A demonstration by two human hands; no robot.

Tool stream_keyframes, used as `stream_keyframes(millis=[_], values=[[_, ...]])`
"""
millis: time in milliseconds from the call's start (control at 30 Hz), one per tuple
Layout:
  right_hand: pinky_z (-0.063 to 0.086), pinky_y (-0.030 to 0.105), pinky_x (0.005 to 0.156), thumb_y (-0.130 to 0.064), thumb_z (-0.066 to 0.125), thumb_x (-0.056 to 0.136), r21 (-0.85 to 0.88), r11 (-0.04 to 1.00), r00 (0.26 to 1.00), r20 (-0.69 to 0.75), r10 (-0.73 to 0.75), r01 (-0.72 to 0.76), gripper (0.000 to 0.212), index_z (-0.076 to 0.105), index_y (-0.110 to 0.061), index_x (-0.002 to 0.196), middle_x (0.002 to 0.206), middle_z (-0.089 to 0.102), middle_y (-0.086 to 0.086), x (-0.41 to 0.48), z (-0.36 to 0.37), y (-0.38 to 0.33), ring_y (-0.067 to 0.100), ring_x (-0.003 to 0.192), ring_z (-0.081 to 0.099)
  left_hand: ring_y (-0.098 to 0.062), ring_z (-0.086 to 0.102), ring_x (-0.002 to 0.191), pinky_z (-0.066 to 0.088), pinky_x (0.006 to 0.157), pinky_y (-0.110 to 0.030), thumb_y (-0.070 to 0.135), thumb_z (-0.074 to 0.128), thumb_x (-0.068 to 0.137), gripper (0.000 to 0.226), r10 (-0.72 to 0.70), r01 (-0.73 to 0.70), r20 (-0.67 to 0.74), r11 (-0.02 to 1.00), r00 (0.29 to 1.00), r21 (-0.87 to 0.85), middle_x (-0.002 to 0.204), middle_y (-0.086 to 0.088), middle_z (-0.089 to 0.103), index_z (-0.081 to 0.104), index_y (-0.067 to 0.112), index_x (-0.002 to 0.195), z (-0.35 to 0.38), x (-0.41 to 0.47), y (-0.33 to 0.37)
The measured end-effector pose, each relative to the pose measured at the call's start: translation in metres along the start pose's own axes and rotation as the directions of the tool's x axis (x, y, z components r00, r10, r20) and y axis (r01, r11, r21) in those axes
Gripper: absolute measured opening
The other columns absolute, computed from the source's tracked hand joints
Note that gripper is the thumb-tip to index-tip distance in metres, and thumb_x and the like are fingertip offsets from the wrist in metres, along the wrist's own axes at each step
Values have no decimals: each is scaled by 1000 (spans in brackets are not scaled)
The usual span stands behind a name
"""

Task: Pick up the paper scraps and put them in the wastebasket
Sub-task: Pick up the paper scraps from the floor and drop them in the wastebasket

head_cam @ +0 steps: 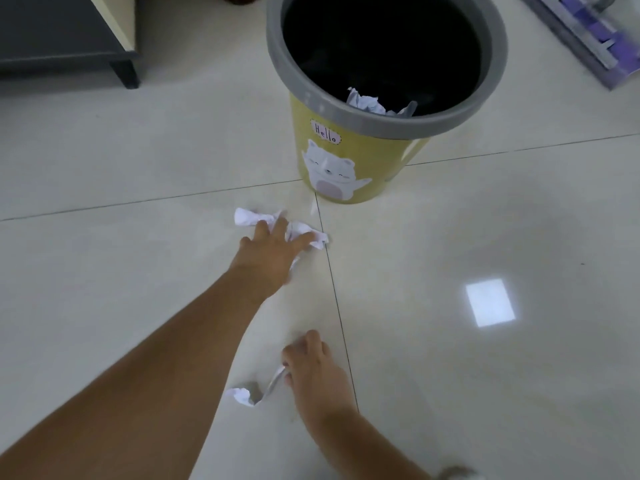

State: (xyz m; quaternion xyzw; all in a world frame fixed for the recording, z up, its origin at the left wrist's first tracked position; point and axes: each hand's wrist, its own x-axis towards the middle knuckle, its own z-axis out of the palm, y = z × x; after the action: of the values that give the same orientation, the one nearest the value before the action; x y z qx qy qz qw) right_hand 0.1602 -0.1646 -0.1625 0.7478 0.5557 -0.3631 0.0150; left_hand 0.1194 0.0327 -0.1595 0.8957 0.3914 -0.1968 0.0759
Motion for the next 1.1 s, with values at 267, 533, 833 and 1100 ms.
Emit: stream_keyframes(millis=[267,533,833,1100], values=[[51,36,81,-17,43,98,106,987,993,15,120,-121,20,57,-11,109,119,48,9,9,-23,3,29,99,60,-25,47,59,39,60,-33,10,54,80,46,-118,142,137,974,983,-176,89,-6,42,38,24,120,-12,-15,-1],[52,36,75,-17,47,98,167,980,974,-178,141,-112,16,61,-11,103,112,49,10,19,-74,16,31,89,62,-38,57,84,44,68,-38,12,53,84,30,-151,164,66,898,986,-408,95,-13,46,50,11,114,-32,-42,-12],[53,41,78,-11,50,94,179,984,897,-438,64,17,13,63,-10,99,109,50,10,10,-178,0,34,89,61,-36,56,75,37,57,-32,1,49,83,11,-268,131,-194,841,943,-525,78,-12,49,53,6,92,-111,-70,-27],[41,30,70,-16,50,94,222,947,726,-687,-15,230,12,60,-13,98,102,49,2,-6,-317,-50,21,80,49,-29,52,71,37,53,-32,9,47,88,8,-449,91,-453,780,770,-619,78,-9,56,54,9,92,-271,-85,-39]])
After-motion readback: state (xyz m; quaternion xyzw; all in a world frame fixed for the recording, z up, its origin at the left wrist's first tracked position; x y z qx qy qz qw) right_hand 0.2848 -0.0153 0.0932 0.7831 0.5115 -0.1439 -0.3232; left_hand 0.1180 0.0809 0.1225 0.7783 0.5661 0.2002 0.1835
